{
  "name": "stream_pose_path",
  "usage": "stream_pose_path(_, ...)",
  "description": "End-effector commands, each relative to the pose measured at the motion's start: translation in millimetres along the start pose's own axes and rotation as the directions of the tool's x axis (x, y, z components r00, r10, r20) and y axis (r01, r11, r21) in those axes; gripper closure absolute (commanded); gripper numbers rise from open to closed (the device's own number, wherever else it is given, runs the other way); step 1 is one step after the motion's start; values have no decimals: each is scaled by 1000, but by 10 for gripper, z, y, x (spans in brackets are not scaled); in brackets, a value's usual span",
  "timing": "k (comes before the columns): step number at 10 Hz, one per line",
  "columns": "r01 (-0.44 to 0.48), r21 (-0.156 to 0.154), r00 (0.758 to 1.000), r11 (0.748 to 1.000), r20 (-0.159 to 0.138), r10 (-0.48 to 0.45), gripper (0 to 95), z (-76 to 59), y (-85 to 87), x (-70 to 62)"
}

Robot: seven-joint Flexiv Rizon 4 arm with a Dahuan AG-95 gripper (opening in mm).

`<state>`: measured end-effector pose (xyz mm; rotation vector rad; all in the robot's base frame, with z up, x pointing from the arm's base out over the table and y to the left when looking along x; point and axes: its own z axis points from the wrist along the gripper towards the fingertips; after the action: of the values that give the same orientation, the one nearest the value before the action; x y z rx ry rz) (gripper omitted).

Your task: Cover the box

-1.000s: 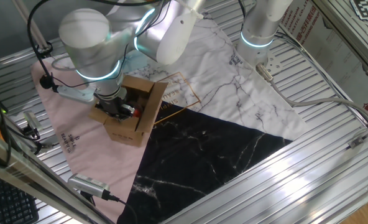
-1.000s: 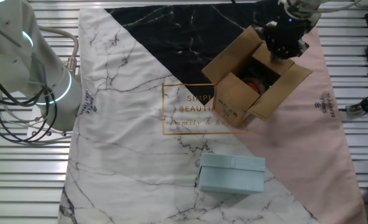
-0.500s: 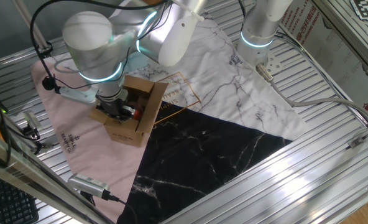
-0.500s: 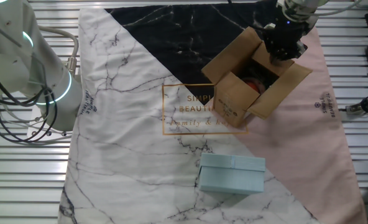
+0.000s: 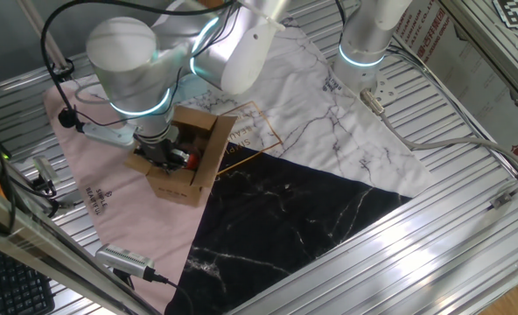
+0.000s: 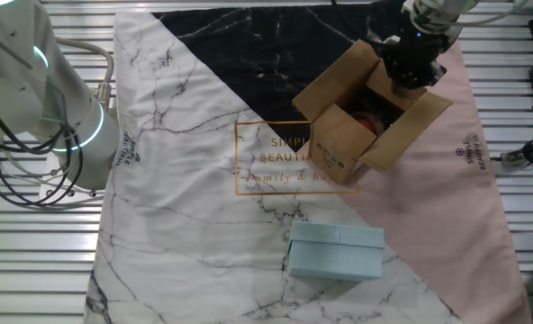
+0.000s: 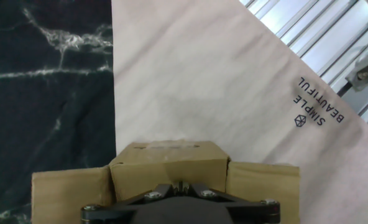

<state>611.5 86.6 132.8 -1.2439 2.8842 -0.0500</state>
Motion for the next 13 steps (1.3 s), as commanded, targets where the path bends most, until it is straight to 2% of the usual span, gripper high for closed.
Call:
stream_pose_path(1,0,-1,1000,1000,0,0,950,5,0,-4)
stream_pose_path(4,-12,-15,1000,1000,8,12,950,-26,23,19)
stream_pose_path(6,-34,-16,999,999,8,34,950,-152,140,70)
stream_pose_path(11,-55,-21,999,998,2,55,950,-332,329,187)
stream_pose_path(13,-81,-18,997,997,-11,81,950,-454,503,239)
